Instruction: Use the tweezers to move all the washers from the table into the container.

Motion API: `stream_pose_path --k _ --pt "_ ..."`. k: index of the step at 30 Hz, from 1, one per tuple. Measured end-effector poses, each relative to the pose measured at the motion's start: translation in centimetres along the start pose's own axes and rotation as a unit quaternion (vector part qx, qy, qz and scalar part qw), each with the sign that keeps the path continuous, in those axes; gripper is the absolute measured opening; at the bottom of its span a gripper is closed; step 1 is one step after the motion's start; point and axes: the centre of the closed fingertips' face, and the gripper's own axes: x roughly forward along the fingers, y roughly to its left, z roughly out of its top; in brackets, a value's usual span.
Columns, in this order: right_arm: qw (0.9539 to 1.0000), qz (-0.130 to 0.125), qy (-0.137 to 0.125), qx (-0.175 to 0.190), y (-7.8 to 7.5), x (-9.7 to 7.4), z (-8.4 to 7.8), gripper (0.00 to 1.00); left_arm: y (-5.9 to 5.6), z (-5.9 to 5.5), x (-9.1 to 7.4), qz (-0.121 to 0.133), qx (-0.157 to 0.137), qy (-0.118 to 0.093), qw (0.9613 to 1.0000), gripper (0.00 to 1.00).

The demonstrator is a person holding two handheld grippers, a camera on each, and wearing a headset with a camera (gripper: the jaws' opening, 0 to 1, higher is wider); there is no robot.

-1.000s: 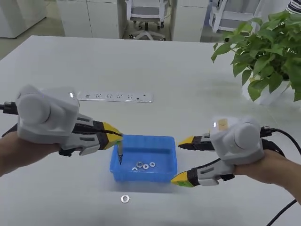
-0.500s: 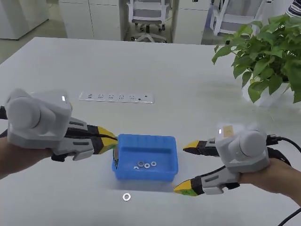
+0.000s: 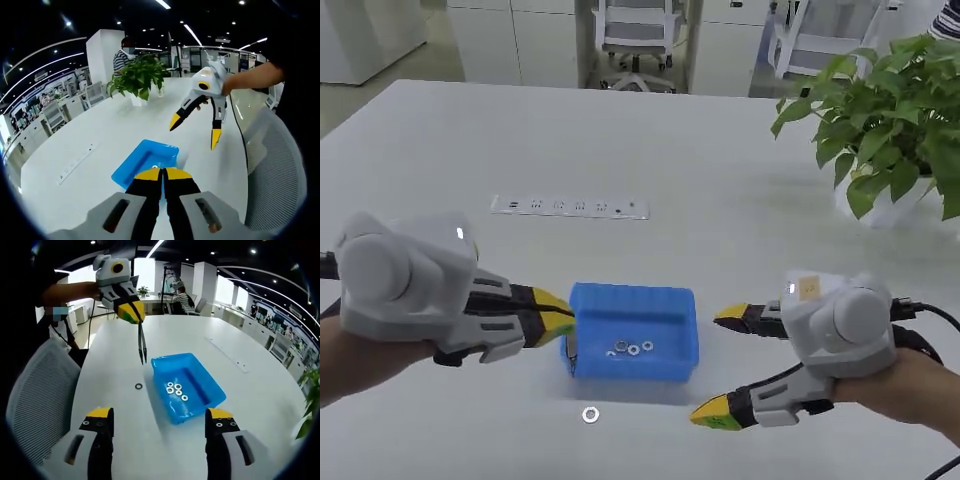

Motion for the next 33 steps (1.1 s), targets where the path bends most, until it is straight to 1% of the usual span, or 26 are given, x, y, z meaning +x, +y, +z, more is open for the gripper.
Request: stream_pose_path --k 5,7,10,18,28,33 --pt "1.0 -0.004 -0.004 0.003 0.1 0.0 -0.1 0.83 -0.6 -0.5 0.5 -0.004 -0.001 -0.001 1.0 0.05" --pt "1.0 -0.005 -0.003 0.003 0.1 0.0 -0.2 0.84 -0.8 -0.6 0.7 -0.005 -0.003 -0.004 1.0 0.05" --pt "0.9999 -0.006 -0.004 0.008 0.2 -0.1 -0.4 0.85 -1.0 -0.8 1.0 -0.007 -0.004 -0.003 1.0 0.05" --pt "0.9999 -0.005 -0.002 0.013 0.5 -0.1 -0.9 0.85 -1.2 -1.4 1.6 -0.01 -0.012 -0.009 0.9998 0.05" --pt "0.9998 -0.005 0.0 0.017 0.6 -0.1 -1.3 0.85 -1.6 -2.2 2.3 -0.017 -0.013 -0.005 0.9998 0.05" --pt "0.9998 -0.006 0.0 0.02 0.6 -0.1 -1.4 0.85 -1.7 -2.4 2.6 -0.02 -0.019 -0.008 0.9996 0.05"
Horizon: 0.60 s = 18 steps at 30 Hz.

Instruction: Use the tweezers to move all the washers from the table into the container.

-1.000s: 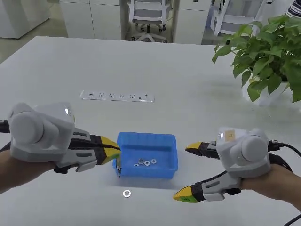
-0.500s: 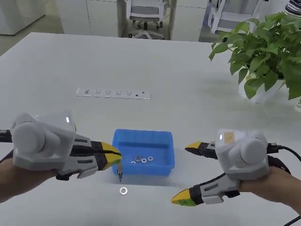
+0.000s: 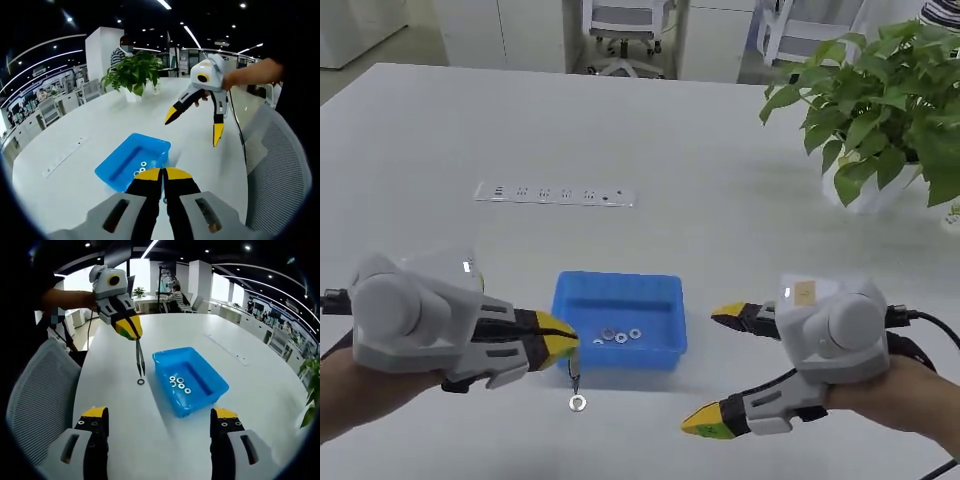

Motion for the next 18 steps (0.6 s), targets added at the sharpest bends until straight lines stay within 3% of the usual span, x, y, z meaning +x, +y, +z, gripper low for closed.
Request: stream_pose_path --k 18 --pt "1.0 0.004 0.001 0.0 0.2 0.1 -0.3 0.83 0.0 -1.4 0.8 -0.003 0.008 0.01 0.9999 0.05"
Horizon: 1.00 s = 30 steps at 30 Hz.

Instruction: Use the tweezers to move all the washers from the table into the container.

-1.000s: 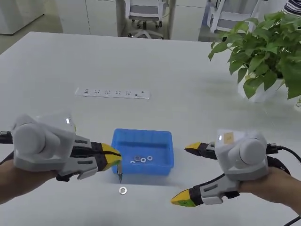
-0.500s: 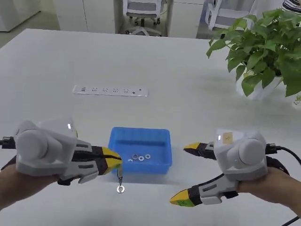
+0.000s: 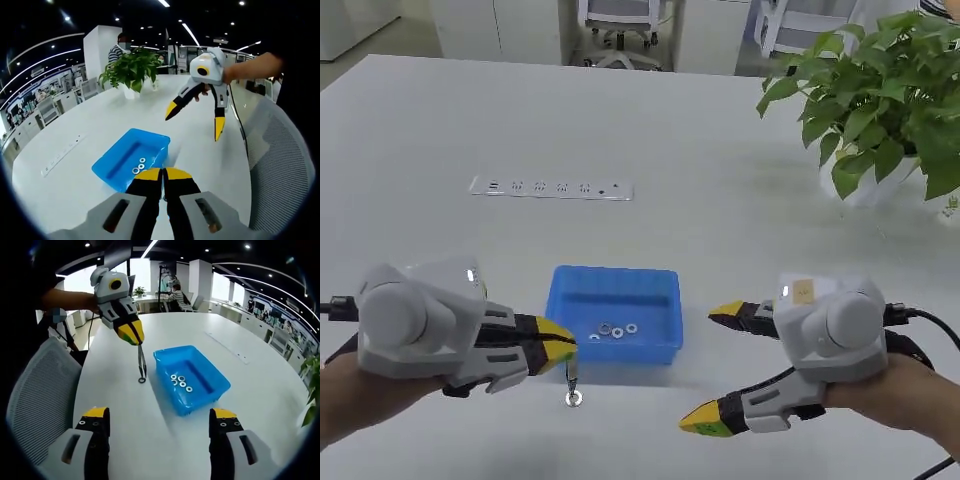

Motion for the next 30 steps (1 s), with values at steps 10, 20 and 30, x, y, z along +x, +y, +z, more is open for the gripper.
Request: stream_pose_path --k 10,20,30 --pt "0.9988 0.025 -0.022 -0.036 0.8 0.9 1.5 0.73 0.0 -0.1 -0.2 -0.005 0.006 0.003 1.0 0.05" --pt "0.9944 0.057 -0.04 -0.08 1.5 2.9 3.3 0.52 -0.2 -0.3 -0.2 -0.015 0.012 0.004 0.9998 0.05" --pt "0.9879 0.088 -0.036 -0.123 2.3 5.0 4.2 0.38 -0.1 -0.5 -0.3 -0.021 0.012 0.008 0.9997 0.05"
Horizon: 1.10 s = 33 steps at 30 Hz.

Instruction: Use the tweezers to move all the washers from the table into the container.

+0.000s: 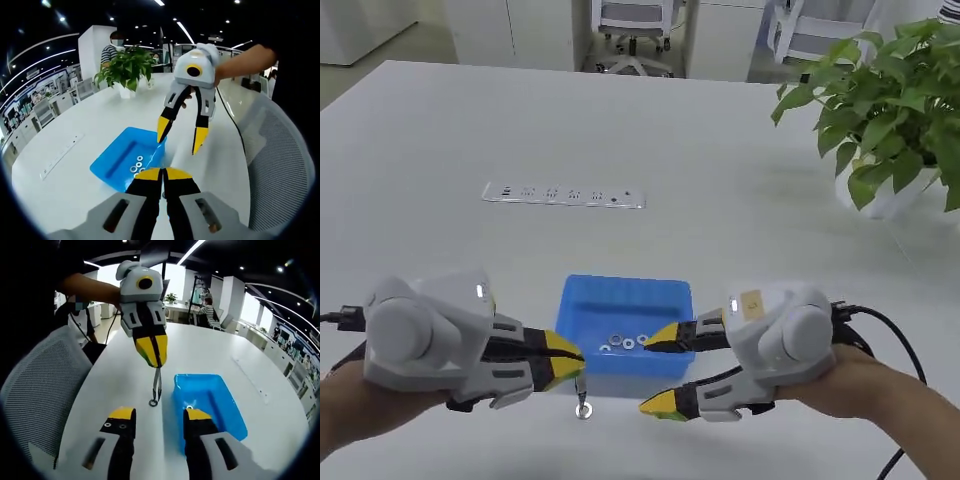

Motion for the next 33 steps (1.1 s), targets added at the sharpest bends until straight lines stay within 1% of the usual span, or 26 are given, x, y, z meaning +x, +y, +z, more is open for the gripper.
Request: stream_pose_path --k 8,19,27,33 --pt "0.9997 0.018 -0.003 -0.016 -0.1 1.6 0.7 0.32 -0.4 0.2 0.1 -0.007 0.005 0.003 1.0 0.05" --pt "0.998 0.048 0.002 -0.04 0.2 3.8 1.1 0.25 -0.2 0.1 0.0 -0.011 0.009 0.011 0.9998 0.05" --pt "0.9966 0.07 0.004 -0.043 0.6 5.1 1.2 0.22 -0.1 0.0 0.0 -0.011 0.004 0.009 0.9999 0.05" --pt "0.9955 0.08 0.007 -0.051 0.7 5.8 1.2 0.19 -0.1 0.0 0.0 -0.012 0.004 0.01 0.9999 0.05"
